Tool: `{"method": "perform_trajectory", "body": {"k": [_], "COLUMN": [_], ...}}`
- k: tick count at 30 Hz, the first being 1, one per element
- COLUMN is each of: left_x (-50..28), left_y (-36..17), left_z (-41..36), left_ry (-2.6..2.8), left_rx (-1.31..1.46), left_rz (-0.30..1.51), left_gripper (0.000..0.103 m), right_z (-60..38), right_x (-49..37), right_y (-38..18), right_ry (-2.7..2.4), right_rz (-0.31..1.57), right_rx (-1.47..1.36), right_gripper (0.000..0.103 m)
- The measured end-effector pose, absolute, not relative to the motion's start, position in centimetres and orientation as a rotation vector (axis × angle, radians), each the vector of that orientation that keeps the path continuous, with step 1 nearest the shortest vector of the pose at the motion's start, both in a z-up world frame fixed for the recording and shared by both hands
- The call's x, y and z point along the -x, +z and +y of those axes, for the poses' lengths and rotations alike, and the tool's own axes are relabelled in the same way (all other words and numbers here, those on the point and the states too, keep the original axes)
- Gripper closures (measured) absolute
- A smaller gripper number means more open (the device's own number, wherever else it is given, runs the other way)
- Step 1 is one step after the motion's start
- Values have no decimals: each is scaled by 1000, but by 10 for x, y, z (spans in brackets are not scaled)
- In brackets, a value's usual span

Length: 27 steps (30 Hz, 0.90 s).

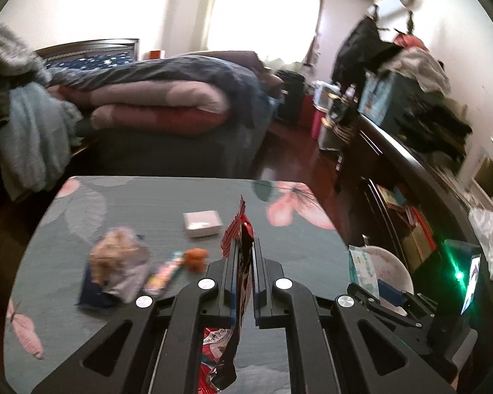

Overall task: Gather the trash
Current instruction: 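Carry the snack bag and wipe pack to the pink wastebasket and open both tools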

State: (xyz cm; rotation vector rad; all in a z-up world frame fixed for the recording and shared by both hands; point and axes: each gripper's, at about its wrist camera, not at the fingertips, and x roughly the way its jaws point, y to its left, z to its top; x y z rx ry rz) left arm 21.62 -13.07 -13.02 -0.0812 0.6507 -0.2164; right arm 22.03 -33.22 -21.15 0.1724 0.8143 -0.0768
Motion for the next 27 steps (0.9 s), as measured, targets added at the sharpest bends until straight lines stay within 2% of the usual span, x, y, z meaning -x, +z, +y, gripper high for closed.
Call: {"method": "perform_trajectory", "body": {"k": [18,27], "left_x": [-248,-273], "left_y": [-160,-193], "left_z": [-304,-391], "left_ry": [-518,-640], "left_rx": [-56,-140], "left_rz": [752,830], "left_gripper": [96,96], "right_z": [-489,-543], "right_x": [-181,-189], "right_y": [-237,-266], "right_ry": [-308,-334], "right_rz": [776,773], "right_rx": [-353,-405], "right_gripper": [58,57]}}
